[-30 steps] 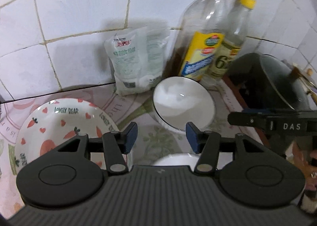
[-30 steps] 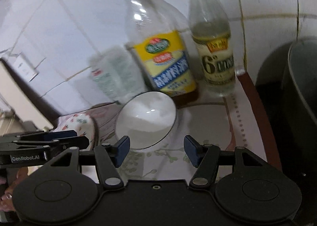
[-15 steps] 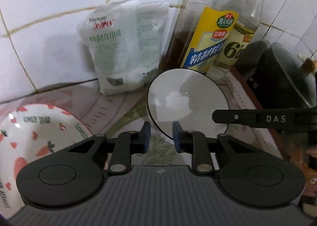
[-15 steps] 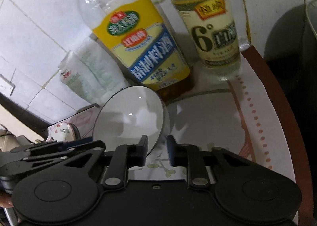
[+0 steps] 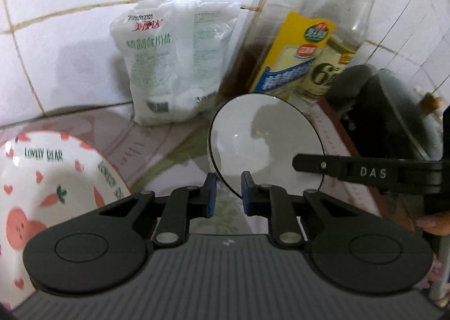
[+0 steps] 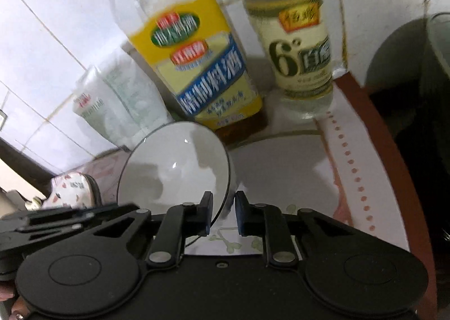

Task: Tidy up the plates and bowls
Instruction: 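Close the left gripper on the bowl rim and lift it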

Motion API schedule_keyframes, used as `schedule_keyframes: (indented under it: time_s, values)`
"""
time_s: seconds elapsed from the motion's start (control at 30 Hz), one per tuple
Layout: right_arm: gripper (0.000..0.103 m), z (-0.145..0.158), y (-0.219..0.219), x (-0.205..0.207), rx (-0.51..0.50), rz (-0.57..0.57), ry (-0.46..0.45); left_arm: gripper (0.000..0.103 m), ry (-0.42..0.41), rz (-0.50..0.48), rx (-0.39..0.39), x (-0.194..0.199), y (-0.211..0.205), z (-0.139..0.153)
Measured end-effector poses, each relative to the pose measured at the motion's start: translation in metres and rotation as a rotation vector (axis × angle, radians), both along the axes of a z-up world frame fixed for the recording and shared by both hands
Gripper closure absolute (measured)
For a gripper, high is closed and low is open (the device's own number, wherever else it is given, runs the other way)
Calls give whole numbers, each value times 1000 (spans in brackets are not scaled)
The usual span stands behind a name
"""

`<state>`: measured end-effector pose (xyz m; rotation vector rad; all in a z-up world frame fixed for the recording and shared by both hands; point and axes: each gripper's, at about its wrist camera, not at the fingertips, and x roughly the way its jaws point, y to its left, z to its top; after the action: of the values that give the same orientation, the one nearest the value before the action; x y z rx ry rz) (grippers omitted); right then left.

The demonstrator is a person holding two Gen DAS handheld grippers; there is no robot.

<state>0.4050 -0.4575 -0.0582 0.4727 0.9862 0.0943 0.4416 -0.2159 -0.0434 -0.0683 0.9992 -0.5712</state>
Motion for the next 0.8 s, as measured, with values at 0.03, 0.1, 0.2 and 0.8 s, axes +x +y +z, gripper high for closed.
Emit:
schedule_keyframes:
  time_s: [0.03, 0.1, 0.2, 0.8]
  values:
    - [82, 5, -1, -4, 9, 1, -11, 87, -5, -9, -7, -4, 2, 5]
    - [82, 19, -2, -13, 23, 1, -32, 87, -24, -13, -18, -14, 8, 17]
    - [82, 43, 4, -29, 2, 21, -64, 87, -66, -14, -34, -31, 18, 39]
    - [82, 127, 73, -116, -65, 140, -163, 87, -170, 25, -54, -150, 81, 122]
